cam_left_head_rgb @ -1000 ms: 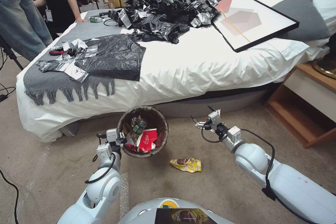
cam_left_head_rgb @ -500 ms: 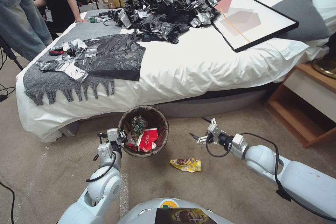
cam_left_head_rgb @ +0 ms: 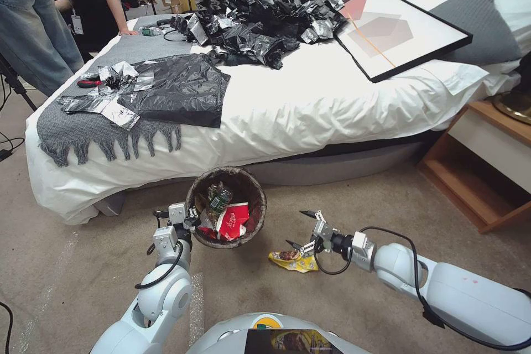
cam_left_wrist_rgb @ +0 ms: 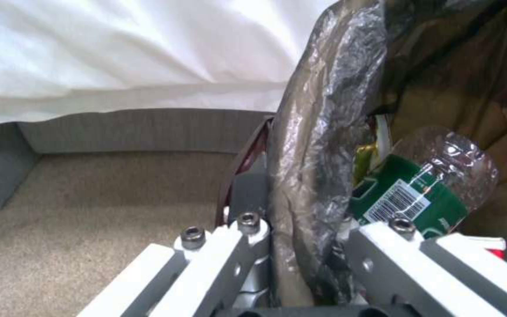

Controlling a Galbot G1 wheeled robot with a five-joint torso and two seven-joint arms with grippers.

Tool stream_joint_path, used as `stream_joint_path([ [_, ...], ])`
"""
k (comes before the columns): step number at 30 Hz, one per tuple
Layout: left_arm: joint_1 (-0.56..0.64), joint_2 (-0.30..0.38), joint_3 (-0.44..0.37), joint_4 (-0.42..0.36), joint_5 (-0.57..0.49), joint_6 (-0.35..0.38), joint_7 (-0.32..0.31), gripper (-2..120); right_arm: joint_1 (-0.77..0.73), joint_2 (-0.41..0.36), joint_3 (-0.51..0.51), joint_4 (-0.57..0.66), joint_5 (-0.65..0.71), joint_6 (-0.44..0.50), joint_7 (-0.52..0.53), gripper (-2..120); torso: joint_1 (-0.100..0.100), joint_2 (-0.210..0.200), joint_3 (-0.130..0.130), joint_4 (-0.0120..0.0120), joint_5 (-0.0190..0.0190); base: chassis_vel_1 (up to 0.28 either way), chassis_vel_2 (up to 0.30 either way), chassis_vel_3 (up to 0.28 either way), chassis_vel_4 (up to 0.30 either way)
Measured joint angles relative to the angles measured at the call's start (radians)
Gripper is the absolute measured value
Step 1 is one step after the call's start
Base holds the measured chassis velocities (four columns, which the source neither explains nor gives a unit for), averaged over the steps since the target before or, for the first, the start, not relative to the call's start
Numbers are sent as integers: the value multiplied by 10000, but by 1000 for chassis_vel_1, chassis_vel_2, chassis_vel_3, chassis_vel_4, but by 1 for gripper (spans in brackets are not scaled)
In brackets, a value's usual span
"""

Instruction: Pick up the trash bin, then pick up the garbage from the floor and place it into the trash bin.

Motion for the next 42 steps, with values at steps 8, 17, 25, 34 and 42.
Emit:
stream_joint_path([
  [8, 10, -137, -18, -6, 75, -19, 10, 4, 11, 210, -497, -420, -165, 162, -193, 100, 0, 0, 0, -1, 0, 0, 0, 0, 0],
  [17, 16, -222, -50, -20, 115, -29, 17, 4, 95, 649, -976, -1174, -232, 328, -300, 100, 0, 0, 0, -1, -1, 0, 0, 0, 0],
  [25, 9, -275, -147, -58, 116, -33, 21, 4, 695, 1260, -1715, -2351, -209, 581, -566, 100, 0, 0, 0, 1, 2, 0, 0, 0, 0],
  [34, -95, -344, -175, 15, 101, -37, 25, 4, 1524, 1938, -2448, -3512, -159, 723, -867, 100, 0, 0, 0, 0, 0, 0, 0, 0, 0],
  [42, -156, -393, -211, 76, 74, -39, 25, 4, 1969, 2243, -2893, -4093, -147, 849, -947, 100, 0, 0, 0, 1, 0, 0, 0, 0, 0],
])
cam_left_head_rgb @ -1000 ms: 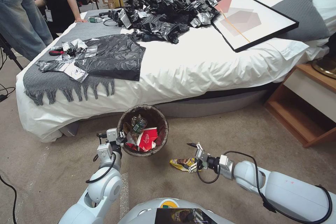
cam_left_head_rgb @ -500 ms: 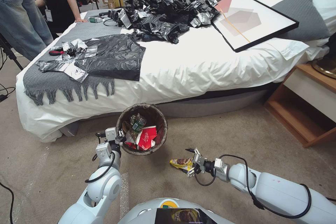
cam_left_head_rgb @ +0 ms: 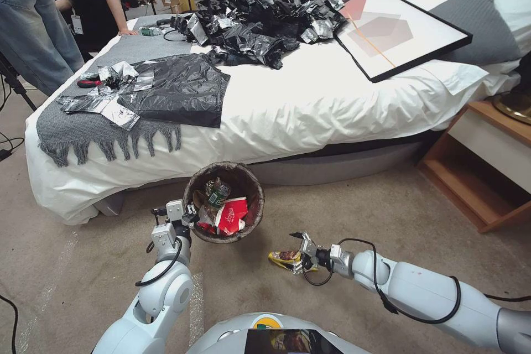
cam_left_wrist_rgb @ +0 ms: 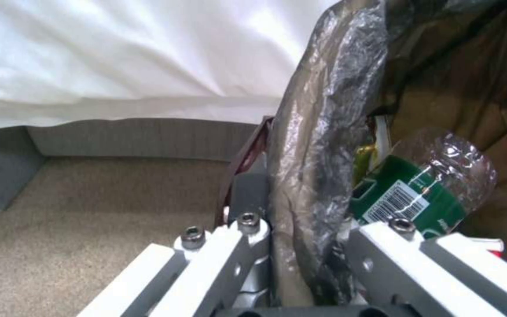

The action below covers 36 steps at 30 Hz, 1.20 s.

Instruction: Pick up the trash bin, then pick up the garbage from the floor and place it into the trash bin.

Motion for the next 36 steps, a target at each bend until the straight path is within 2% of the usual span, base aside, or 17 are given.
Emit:
stream_joint_path([
  [17, -182, -53, 19, 121, -101, -13, -3, 4, -8, 723, -325, -649, -81, 30, -20, 100, 0, 0, 0, -1, 0, 0, 0, 0, 0],
  [36, -242, 51, -3, 128, -204, -12, -23, 4, -407, 1208, -166, -1526, -52, 133, -161, 100, 0, 0, -2, -1, 0, 0, 0, 0, 0],
])
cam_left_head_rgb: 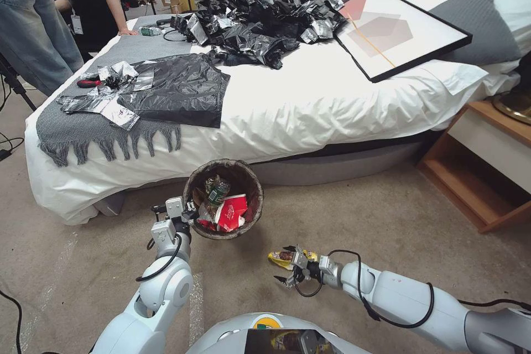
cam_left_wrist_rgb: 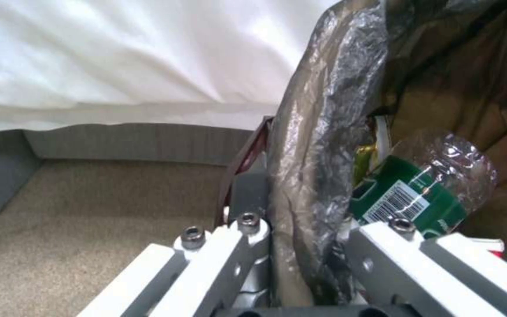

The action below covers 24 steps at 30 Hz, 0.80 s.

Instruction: Pick up the trash bin, then pick up the garbage from the floor and place it into the trash bin.

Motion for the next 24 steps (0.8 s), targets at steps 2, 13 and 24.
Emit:
stream_joint_path([
  [2, -8, 23, -2, -3, -14, 0, -5, 4, -57, 45, 60, -141, 1, 25, -18, 100, 0, 0, 0, 0, 0, 0, 0, 0, 0],
  [13, -23, 60, 52, -23, -37, 6, -29, 4, -516, 176, 529, -724, -32, 130, -102, 100, 0, 0, 0, 0, 0, 0, 0, 0, 0],
  [24, -26, 14, 118, -22, 1, 9, -35, 4, -764, 251, 849, -1094, -136, 214, -128, 100, 0, 0, 0, 0, 0, 0, 0, 0, 0],
])
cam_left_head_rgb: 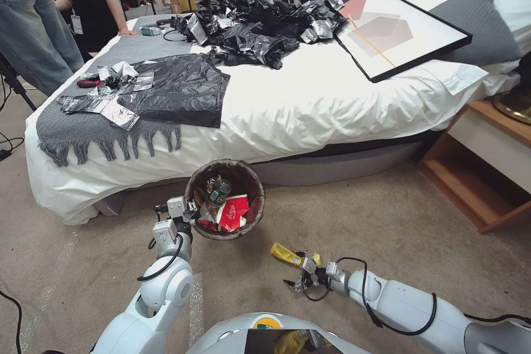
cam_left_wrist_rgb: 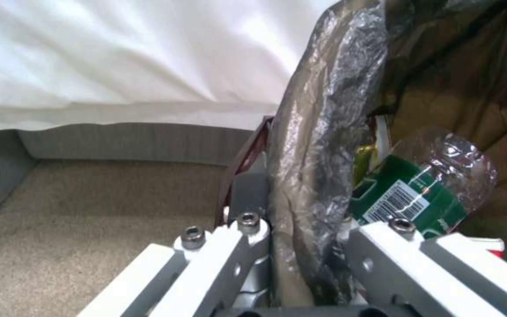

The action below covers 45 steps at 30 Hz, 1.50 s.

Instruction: Pick up the trash bin, then pick up the garbage from the floor and place it into the trash bin.

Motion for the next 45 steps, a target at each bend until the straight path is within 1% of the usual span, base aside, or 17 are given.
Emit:
stream_joint_path([
  [5, 6, 0, -6, -5, 6, 1, -1, 4, -8, 13, 43, -42, -28, 6, 5, 99, 0, 0, 0, 0, 0, 0, 0, 0, 0],
  [7, 11, -10, -10, -12, 14, 1, -3, 4, -10, 15, 60, -43, -41, 23, 23, 91, 0, 0, 0, 0, 0, 0, 0, 0, 0],
  [8, 11, -10, -10, -12, 14, 1, -3, 4, -10, 15, 60, -43, -41, 23, 23, 91, 0, 0, 0, 0, 0, 0, 0, 0, 0],
  [12, 15, -34, -11, -17, 28, 1, -3, 4, -10, 3, 88, 13, -72, 86, 80, 71, 0, 0, 2, 0, 0, 0, 0, 0, 0],
  [13, 15, -34, -11, -17, 28, 1, -3, 4, -10, 3, 88, 13, -72, 86, 80, 71, 0, 0, 2, 0, 0, 0, 0, 0, 0],
  [16, 0, -43, -10, -17, 31, 1, -4, 4, -34, -52, 144, 191, -101, 88, 203, 57, 0, 0, 2, 0, -1, 0, 0, 0, 0],
  [17, 0, -43, -10, -17, 31, 1, -4, 4, -34, -52, 144, 191, -101, 88, 203, 57, 0, 0, 2, 0, -1, 0, 0, 0, 0],
  [20, -32, -41, 7, -17, 31, 7, -11, 4, -59, -108, 171, 409, -109, 67, 313, 44, 0, 0, 1, 1, 0, 0, 0, 0, 0],
  [21, -32, -41, 7, -17, 31, 7, -11, 4, -59, -108, 171, 409, -109, 67, 313, 44, 0, 0, 1, 1, 0, 0, 0, 0, 0],
  [24, -88, 1, 22, -23, 11, 23, -30, 4, -64, -142, 208, 569, -116, -5, 386, 28, 0, 0, 1, 0, 0, 0, 0, 0, 0],
  [25, -88, 1, 22, -23, 11, 23, -30, 4, -64, -142, 208, 569, -116, -5, 386, 28, 0, 0, 1, 0, 0, 0, 0, 0, 0],
  [28, -105, 16, 47, -29, -4, 29, -37, 4, -74, -146, 232, 622, -117, -33, 429, 14, 0, 0, 1, 0, 0, 0, 0, 0, 0],
  [29, -105, 16, 47, -29, -4, 29, -37, 4, -74, -146, 232, 622, -117, -33, 429, 14, 0, 0, 1, 0, 0, 0, 0, 0, 0],
  [31, -107, 19, 58, -29, -7, 31, -39, 4, -93, -160, 257, 652, -119, -52, 468, 4, 0, 0, 1, 1, 0, 0, 0, 0, 0],
  [32, -107, 19, 58, -29, -7, 31, -39, 4, -93, -160, 257, 652, -119, -52, 468, 4, 0, 0, 1, 1, 0, 0, 0, 0, 0],
  [33, -108, 22, 58, -29, -7, 32, -40, 4, -109, -164, 281, 660, -120, -53, 487, 0, 0, 0, 1, 0, 0, 0, 0, 0, 0],
  [45, -131, 8, 129, -11, -34, 32, -48, 4, -488, -360, 872, 1175, -268, -232, 947, 0, 0, 0, 0, 0, 0, 0, 0, 0, 0],
])
